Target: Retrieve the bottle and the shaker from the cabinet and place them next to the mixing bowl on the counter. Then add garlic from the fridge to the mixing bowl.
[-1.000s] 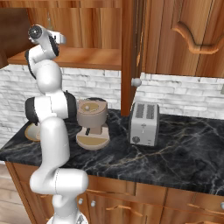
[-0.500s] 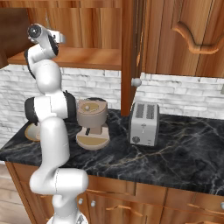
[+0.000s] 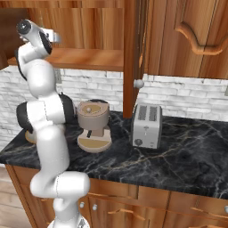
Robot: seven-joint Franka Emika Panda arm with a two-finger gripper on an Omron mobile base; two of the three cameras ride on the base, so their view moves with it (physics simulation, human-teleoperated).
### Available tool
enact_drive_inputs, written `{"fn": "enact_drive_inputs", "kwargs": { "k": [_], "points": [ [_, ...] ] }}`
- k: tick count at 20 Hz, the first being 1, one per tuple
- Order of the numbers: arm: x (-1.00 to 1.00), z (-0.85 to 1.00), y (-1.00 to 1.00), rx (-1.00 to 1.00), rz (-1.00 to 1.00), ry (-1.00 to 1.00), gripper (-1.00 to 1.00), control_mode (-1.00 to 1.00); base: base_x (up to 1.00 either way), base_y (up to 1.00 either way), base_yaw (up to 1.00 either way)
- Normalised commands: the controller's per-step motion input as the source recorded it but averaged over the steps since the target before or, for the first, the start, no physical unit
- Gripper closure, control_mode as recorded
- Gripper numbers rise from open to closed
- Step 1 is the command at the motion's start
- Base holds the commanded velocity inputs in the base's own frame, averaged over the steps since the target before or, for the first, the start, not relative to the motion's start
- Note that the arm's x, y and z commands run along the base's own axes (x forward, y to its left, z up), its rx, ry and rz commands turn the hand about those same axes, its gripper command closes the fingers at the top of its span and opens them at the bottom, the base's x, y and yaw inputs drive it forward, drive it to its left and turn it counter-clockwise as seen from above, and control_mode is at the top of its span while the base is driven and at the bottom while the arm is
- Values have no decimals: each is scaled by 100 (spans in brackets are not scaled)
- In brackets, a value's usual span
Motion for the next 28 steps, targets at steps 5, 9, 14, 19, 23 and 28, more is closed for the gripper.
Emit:
{"fn": "enact_drive_inputs", "kwargs": {
  "k": [5,9,14,19,23,28],
  "points": [
    [-100,-6,0,1,0,-5,100,-100,0,0,0],
    [-100,-12,-11,5,0,-4,100,-100,0,0,0],
    [-100,-16,-23,9,0,-5,100,-100,0,0,0],
    [-100,-22,-24,11,0,-6,100,-100,0,0,0],
    [-100,-16,-16,11,0,-5,100,-100,0,0,0],
    [-100,-11,-8,7,0,-2,100,-100,0,0,0]
  ]
}}
